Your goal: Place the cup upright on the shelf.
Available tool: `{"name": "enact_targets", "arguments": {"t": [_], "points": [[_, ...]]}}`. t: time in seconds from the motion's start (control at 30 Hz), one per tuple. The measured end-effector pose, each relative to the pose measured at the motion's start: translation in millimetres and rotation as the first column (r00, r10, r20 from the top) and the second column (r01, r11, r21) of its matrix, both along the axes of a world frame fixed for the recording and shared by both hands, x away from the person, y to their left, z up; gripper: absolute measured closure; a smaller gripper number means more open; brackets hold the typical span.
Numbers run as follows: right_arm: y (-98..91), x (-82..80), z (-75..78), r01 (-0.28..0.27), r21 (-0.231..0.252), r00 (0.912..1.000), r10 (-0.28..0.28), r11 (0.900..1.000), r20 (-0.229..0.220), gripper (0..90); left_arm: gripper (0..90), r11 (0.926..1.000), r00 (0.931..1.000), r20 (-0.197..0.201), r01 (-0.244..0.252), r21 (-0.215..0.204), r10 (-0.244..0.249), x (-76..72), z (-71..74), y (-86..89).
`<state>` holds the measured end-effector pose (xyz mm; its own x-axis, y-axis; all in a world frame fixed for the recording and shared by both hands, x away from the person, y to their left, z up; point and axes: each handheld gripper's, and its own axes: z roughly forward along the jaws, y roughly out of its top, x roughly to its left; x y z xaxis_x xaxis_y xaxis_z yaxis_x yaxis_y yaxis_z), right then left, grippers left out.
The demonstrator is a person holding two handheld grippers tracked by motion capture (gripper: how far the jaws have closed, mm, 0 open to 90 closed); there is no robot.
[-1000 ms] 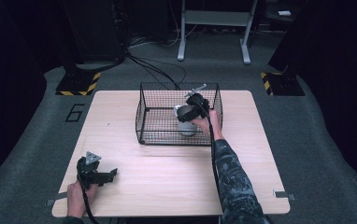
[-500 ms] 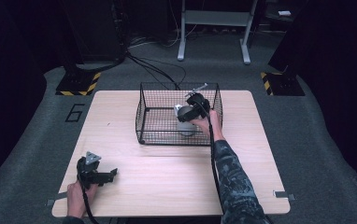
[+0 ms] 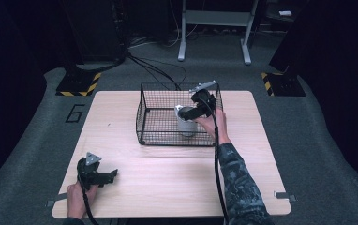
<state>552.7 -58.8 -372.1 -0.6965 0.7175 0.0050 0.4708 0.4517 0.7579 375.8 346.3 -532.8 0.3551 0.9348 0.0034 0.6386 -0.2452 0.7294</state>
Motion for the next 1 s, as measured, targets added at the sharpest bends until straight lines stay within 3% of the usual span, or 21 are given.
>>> {"name": "enact_targets", "arguments": {"t": [0.1, 0.17, 0.2, 0.47, 0.5, 0.63, 0.67, 0.83, 1.0], "points": [[-6.5, -16.8, 13.3, -0.022, 0.021, 0.9988, 0.021, 0.9995, 0.044, 0.0, 0.0, 1.0, 1.0, -0.002, 0.0, 0.0, 0.0, -0.1, 0.1, 0.0], [-7.6, -21.1, 15.9, -0.021, 0.026, 0.999, 0.02, 0.9994, 0.041, 0.0, 0.0, 1.0, 1.0, -0.001, 0.0, 0.0, 0.0, -0.1, 0.0, 0.0], [-11.3, -34.0, 22.7, -0.027, 0.026, 0.9976, 0.025, 0.9993, 0.064, 0.0, 0.0, 1.0, 1.0, 0.0, 0.0, 0.0, 0.0, 0.0, 0.0, 0.0], [-24.9, -67.9, 30.1, -0.048, 0.025, 0.9928, 0.045, 0.9985, 0.111, 0.0, 0.0, 1.0, 1.0, 0.0, -0.001, 0.0, 0.001, 0.0, 0.0, -0.1], [-31.0, -78.5, 29.2, -0.05, 0.017, 0.9907, 0.047, 0.9986, 0.128, 0.0, 0.0, 1.0, 1.0, -0.002, 0.0, 0.0, 0.0, -0.1, 0.1, -0.1], [-40.3, -94.1, 26.0, -0.04, 0.028, 0.9904, 0.036, 0.9988, 0.133, 0.0, 0.0, 1.0, 1.0, 0.0, -0.001, 0.0, 0.001, 0.0, 0.0, -0.1], [-47.0, -103.8, 22.6, -0.035, 0.009, 0.9879, 0.033, 0.9993, 0.151, 0.0, 0.0, 1.0, 1.0, 0.0, -0.001, 0.0, 0.001, 0.0, 0.0, -0.1], [-60.8, -121.8, 12.5, -0.018, -0.004, 0.9896, 0.018, 0.9998, 0.143, 0.0, 0.0, 1.0, 1.0, -0.001, -0.001, -0.001, 0.001, 0.0, 0.0, -0.1], [-88.8, -146.9, -10.6, 0.036, -0.007, 0.9888, -0.035, 0.9993, 0.145, 0.0, 0.0, 1.0, 1.0, 0.0, -0.001, 0.0, 0.001, 0.0, 0.0, -0.1]]}}
